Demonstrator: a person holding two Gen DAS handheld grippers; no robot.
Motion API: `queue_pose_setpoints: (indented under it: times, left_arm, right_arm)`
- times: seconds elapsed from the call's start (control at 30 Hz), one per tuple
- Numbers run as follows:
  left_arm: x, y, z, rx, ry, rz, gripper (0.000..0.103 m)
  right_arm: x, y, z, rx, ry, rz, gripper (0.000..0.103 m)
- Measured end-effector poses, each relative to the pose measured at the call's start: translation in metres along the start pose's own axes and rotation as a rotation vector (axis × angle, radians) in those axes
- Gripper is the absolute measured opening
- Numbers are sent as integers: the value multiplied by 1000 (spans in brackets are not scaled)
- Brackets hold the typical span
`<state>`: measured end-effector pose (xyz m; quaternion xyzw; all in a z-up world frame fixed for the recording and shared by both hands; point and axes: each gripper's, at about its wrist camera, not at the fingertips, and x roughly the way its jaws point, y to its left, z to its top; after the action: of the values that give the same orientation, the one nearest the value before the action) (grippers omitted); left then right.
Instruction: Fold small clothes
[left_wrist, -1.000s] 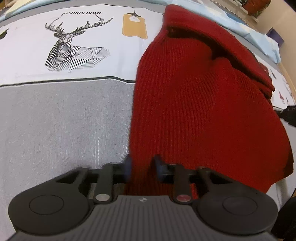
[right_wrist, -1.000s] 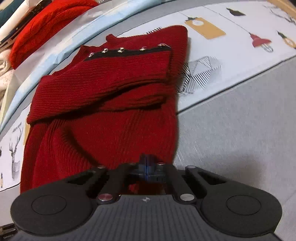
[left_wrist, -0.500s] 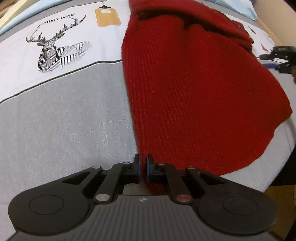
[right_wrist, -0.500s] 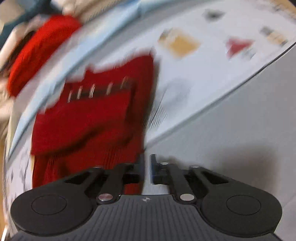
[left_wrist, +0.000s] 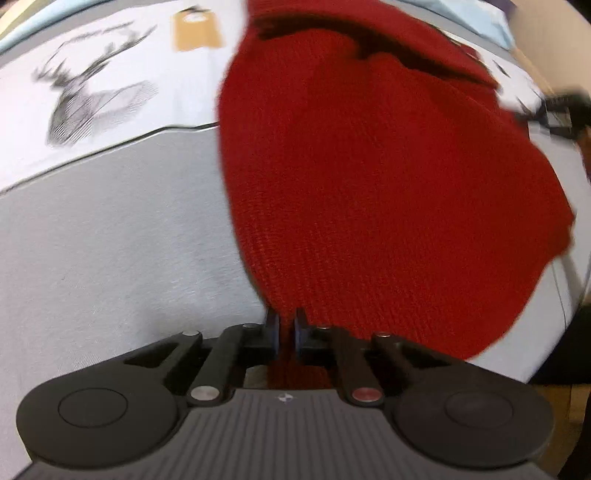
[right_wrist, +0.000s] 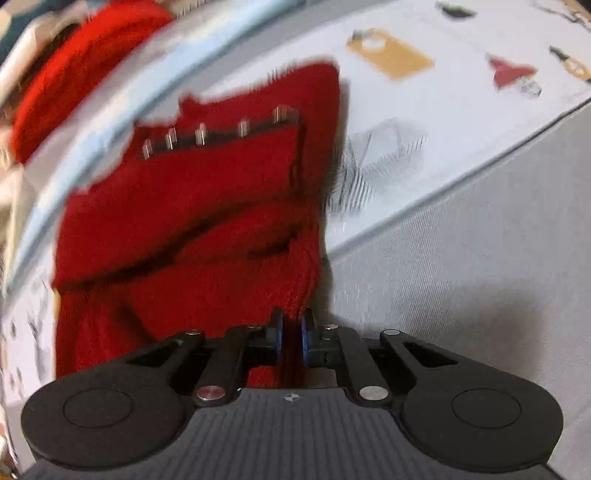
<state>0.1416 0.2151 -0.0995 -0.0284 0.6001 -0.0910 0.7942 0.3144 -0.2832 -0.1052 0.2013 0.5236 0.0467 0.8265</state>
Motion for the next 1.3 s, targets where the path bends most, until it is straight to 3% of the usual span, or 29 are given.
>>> queue_pose_setpoints:
  times: [0.17,0.23,0.33,0.4,0.47,0.53,0.6,0.67,0.77,0.83,0.97,1.1,1.3]
  left_arm:
    - [-6,-36,-9,158,60,-121,6]
    - [-2,-50,-14,226,105,-136,6]
    - [2,-66,-15,294,145,-99,7]
    - [-5,-76,-12,339,125,-149,7]
    - [-15,-88,-7,367,88,-219,7]
    - [-21,-103,-3,395,68,-262,7]
    - [-16,-118,0,428,81,-257,7]
    - [-7,-130,-2,472,115,-201,7]
    - [2,-135,1,501,143,-95,10]
    - [7,-127,9,443,140,-56,19]
    - [24,-112,15,365,161,-72,21]
    - [35,-107,8,320,175,-76,11]
    - [26,-117,-12,392,204,-88,7]
  right_arm:
    - [-56,-14,40,-93,-275,-131,8]
    - [-56,-32,47,-83,-279,-217,8]
    - [-33,-49,45,-67,-196,-328,10]
    - [-22,-52,40,-86,-148,-357,15]
    - [-26,-50,40,-85,-210,-373,24]
    - [-33,-44,41,-117,-266,-323,26]
    - [-42,-42,39,-110,-309,-219,27]
    - [-45,-42,38,-59,-309,-82,27]
    - [-37,-40,37,20,-272,52,28]
    - [-27,-39,38,67,-235,135,29]
    - [-5,-25,42,150,-187,240,35]
    - [18,-11,42,225,-148,248,42]
    - [37,-11,41,339,-141,203,43]
